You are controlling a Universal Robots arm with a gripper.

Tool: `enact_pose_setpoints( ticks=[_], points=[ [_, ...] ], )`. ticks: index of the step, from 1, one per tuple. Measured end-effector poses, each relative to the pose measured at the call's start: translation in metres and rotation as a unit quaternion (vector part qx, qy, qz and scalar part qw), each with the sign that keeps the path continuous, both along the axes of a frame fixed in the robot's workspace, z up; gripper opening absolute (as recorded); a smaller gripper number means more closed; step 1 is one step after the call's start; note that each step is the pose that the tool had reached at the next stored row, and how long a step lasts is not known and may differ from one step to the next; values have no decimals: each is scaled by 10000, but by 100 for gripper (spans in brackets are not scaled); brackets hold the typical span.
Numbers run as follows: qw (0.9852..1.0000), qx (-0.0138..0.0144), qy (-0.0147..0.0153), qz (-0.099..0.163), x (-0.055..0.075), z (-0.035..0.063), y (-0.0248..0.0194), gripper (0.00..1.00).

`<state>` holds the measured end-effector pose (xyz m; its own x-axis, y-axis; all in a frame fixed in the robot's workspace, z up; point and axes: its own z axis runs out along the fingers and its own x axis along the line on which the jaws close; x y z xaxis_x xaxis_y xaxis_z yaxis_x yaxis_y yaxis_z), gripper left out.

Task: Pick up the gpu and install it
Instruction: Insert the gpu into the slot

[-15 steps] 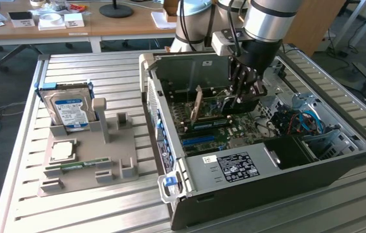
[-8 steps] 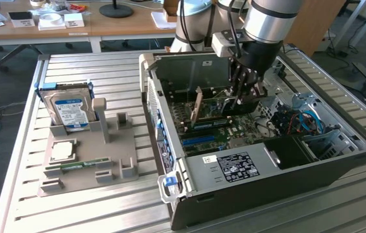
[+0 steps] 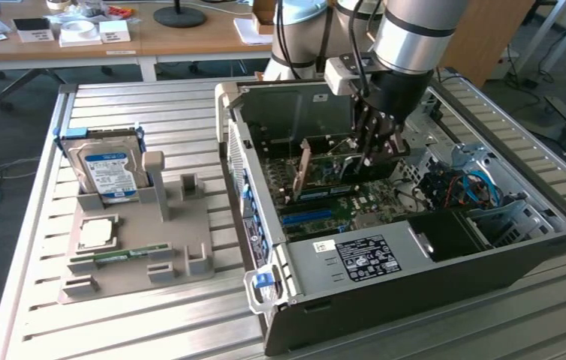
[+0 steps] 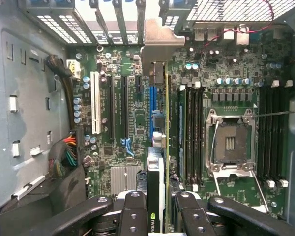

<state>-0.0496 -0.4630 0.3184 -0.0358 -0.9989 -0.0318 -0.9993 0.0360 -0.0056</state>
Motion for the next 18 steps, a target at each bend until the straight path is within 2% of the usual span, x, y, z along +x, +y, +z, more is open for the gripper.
enact_pose_setpoints(
  ticks=[6,10,14,18],
  points=[
    [10000,0,0,0,-15,-59,0,26],
    [10000,-1,0,0,-16,-60,0,26],
    [10000,-1,0,0,-17,-61,26,26],
    [10000,0,0,0,-46,-88,31,26]
  ],
)
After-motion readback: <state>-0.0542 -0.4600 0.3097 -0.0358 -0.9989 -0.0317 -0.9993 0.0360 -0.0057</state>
